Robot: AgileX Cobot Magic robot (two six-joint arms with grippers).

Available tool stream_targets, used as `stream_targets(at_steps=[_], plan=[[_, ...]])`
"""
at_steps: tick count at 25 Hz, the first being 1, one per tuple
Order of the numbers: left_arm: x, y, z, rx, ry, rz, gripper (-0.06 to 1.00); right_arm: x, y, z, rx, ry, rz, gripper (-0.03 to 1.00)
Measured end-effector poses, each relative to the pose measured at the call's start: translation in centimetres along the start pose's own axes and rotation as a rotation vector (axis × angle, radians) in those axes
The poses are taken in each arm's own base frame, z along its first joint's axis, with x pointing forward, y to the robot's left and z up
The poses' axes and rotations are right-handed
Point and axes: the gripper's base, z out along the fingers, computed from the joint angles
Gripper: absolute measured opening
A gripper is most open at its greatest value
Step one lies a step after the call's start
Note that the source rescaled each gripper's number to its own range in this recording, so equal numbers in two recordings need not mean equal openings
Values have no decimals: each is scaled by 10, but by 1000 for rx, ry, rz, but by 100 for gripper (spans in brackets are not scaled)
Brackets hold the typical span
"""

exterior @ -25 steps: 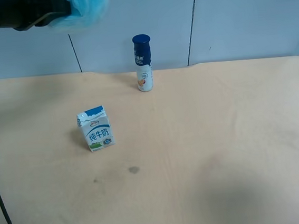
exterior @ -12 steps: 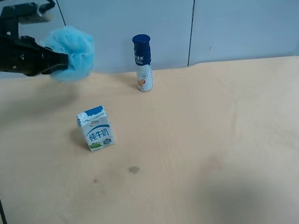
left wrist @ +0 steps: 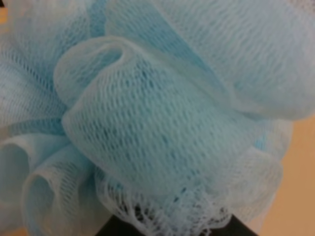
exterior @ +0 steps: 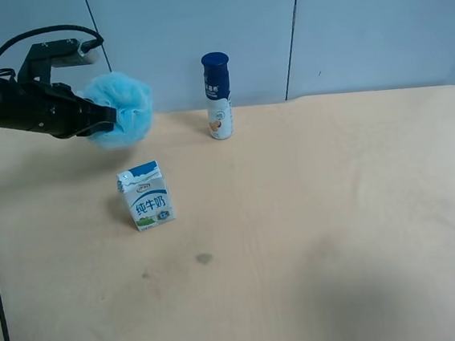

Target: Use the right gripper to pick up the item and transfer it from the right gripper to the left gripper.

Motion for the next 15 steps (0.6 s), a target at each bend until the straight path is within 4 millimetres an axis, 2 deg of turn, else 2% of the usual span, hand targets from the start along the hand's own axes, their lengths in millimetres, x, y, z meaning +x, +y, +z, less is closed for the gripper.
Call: stream_targets(at_steps=[7,12,15], plan=[[14,5,17,-16,56,-10,0,0,0,0,0,0,0,88],[15,7,19,-39,60,-9,0,0,0,0,0,0,0,88],[15,7,19,-39,60,-10,8,0,0,0,0,0,0,88]])
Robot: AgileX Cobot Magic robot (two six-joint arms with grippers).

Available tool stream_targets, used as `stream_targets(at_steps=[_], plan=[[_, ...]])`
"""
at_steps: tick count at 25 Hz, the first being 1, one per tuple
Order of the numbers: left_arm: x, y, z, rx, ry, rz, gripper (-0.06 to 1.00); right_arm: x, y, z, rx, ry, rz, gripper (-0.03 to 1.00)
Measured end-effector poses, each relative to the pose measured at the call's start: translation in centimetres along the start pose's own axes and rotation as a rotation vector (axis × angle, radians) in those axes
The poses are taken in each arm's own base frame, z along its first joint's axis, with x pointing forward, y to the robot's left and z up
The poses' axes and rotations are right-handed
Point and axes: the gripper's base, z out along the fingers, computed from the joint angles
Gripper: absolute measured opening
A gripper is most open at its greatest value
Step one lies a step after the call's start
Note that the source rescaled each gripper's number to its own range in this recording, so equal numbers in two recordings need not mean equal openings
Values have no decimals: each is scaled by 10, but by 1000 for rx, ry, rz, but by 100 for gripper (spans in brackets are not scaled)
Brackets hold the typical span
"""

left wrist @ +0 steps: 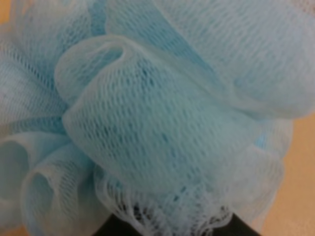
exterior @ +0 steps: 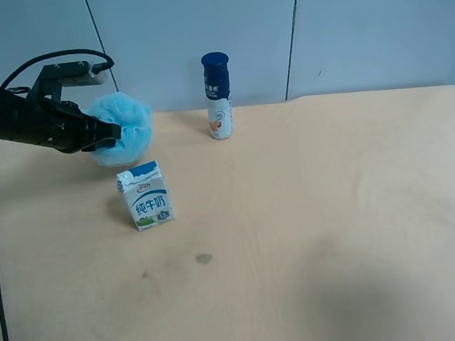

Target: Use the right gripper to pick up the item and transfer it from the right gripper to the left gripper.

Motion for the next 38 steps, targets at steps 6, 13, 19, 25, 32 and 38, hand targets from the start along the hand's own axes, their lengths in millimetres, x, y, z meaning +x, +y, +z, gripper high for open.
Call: stream_targets(at_steps=[6,13,19,25,32,38], plan=[[0,0,0,0,2,7,65,0,0,0,0,0,0,88],[0,0,0,0,2,7,99,0,0,0,0,0,0,88],[-11,-2,-15,-3,-47,8,100,0,0,0,0,0,0,88],[-32,-9,-56,6,-144,14,100,0,0,0,0,0,0,88],[-46,-22,-115,28,-198,36,100,0,0,0,0,0,0,88],[-40,-36,-165,86,-141,51,100,0,0,0,0,0,0,88]])
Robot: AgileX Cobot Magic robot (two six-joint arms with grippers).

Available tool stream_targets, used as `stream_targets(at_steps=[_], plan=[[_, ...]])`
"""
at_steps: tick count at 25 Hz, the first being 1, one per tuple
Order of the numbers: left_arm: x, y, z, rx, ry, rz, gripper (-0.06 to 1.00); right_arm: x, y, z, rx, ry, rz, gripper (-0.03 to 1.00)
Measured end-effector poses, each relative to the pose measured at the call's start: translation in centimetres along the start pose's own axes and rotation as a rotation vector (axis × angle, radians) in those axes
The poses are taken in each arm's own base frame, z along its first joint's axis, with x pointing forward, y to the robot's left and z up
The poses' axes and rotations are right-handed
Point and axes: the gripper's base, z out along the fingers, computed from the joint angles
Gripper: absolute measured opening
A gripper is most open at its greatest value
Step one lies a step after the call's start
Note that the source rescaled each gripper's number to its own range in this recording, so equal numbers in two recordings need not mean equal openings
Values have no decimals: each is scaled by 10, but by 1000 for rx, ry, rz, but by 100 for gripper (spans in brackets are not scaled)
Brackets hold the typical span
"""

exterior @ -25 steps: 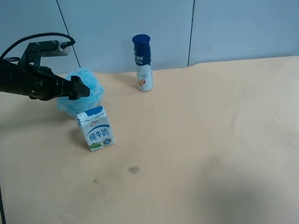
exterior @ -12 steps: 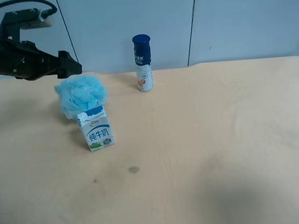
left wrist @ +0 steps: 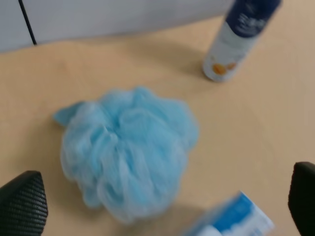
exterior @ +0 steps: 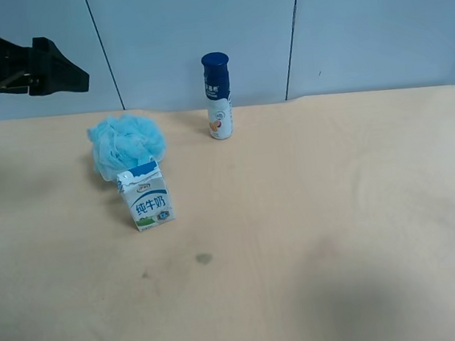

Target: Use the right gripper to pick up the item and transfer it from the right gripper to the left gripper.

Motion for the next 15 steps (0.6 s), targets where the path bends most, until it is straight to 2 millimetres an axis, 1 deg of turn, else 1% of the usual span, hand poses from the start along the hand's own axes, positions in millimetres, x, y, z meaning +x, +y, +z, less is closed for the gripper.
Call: stream_targets(at_steps=[3,9,13,15], plan=[[4,-11,-24,45,39,24,100,0,0,0,0,0,0,88],[9,-29,-73,87,37,49,100,0,0,0,0,0,0,88],[18,-37,-109,57,26,80,100,0,0,0,0,0,0,88],[25,-40,-130,14,3,98,100,0,0,0,0,0,0,88]])
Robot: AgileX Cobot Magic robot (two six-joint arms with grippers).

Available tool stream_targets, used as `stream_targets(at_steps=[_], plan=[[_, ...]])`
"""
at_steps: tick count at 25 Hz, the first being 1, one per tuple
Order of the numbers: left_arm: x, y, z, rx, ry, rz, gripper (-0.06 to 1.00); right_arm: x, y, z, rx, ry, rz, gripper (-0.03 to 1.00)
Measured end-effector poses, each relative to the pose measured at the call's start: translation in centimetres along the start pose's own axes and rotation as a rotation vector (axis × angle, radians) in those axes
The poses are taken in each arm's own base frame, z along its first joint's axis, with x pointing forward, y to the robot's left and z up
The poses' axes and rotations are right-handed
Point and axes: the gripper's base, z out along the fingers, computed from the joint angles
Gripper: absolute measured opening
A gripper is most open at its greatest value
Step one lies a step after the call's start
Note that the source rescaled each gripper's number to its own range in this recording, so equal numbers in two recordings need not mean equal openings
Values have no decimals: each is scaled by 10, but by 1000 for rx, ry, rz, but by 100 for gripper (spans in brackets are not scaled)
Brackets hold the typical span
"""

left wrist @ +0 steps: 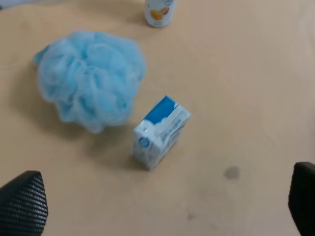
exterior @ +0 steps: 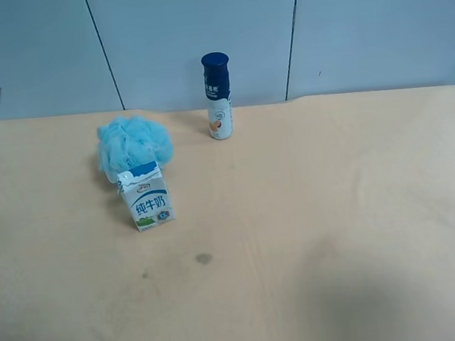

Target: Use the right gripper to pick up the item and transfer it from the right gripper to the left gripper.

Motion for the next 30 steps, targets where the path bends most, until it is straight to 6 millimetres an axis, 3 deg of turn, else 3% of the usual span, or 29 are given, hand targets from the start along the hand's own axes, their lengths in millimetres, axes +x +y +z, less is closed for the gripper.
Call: stream_targets(at_steps=[5,8,13,21,26,30], plan=[[23,-10,-50,-119,-113,11,100,0,0,0,0,0,0,88],[51,-15,-62,-158,-145,9,100,0,0,0,0,0,0,88],[97,-20,-61,-191,-153,-36,100,0,0,0,0,0,0,88],[143,-22,-62,-251,-209,-77,100,0,0,0,0,0,0,88],[154,-25,-67,-266,-241,-83,100,0,0,0,0,0,0,88],[165,-25,-60,-257,-170,-101,100,0,0,0,0,0,0,88]])
